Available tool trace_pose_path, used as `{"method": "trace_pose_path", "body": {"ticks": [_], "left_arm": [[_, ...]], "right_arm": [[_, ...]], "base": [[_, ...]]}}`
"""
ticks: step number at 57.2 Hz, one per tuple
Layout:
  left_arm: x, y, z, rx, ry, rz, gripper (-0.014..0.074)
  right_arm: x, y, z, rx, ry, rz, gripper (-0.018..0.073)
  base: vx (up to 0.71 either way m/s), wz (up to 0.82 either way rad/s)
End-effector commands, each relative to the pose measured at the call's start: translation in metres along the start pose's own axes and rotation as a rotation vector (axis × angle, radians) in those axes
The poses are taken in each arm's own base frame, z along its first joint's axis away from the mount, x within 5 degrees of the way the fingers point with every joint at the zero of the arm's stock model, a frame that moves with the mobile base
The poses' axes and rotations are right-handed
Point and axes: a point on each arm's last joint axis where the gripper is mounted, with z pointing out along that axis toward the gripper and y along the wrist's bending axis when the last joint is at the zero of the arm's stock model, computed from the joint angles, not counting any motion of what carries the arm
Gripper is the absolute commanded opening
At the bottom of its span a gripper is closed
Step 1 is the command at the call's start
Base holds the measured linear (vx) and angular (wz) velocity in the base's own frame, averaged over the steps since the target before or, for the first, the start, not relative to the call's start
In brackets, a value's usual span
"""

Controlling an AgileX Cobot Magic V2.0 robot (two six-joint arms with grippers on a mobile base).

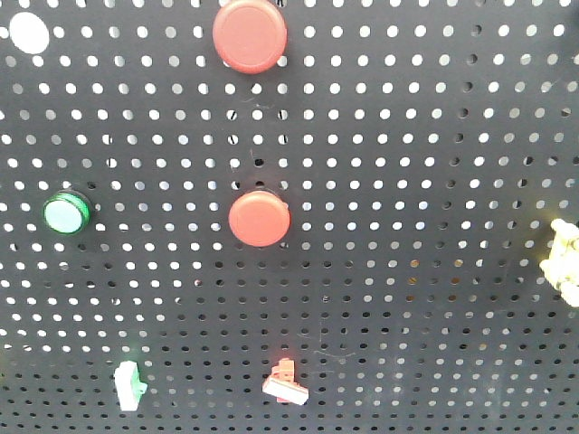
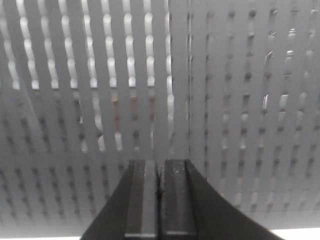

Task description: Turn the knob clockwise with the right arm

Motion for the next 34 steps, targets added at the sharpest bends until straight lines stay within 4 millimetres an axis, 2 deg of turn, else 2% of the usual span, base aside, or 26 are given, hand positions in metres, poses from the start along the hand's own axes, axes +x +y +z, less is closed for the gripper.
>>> {"method": "trace_pose_path", "body": {"ticks": [1, 5, 8, 14, 20, 26, 34], "left_arm": [[-0.005, 0.000, -0.001, 0.002, -0.084, -0.009, -0.0006], [-0.005, 0.000, -0.001, 0.002, -0.084, -0.009, -0.0006], [-0.005, 0.000, -0.001, 0.002, -0.084, -0.009, -0.0006], [-0.005, 0.000, -0.001, 0.002, -0.084, -0.009, -0.0006], [-0.005, 0.000, -0.001, 0.002, -0.084, -0.009, -0.0006], [-0.005, 0.000, -0.001, 0.002, -0.084, -0.009, -0.0006], [-0.005, 0.000, -0.001, 0.002, -0.084, -0.009, -0.0006]], "right_arm": [[-0.073, 0.001, -0.015, 0.008, -0.162, -0.048, -0.0004], [-0.110, 0.002, -0.017, 0.012, -0.170, -0.091, -0.0004], [-0.149, 0.003, -0.021, 0.016, -0.203, -0.128, -0.0004], [-0.217, 0.005, -0.016, 0.015, -0.213, -0.195, -0.0004], [-0.266, 0.007, -0.007, -0.002, -0.206, -0.197, -0.0004], [-0.299, 0.012, 0.001, -0.059, -0.181, -0.135, -0.0004], [-0.313, 0.019, 0.013, -0.172, -0.198, -0.070, -0.0004]], "base": [[0.00, 0.00], [0.00, 0.00], [0.00, 0.00], [0.00, 0.00], [0.00, 0.00], [0.00, 0.00], [0.00, 0.00]]}}
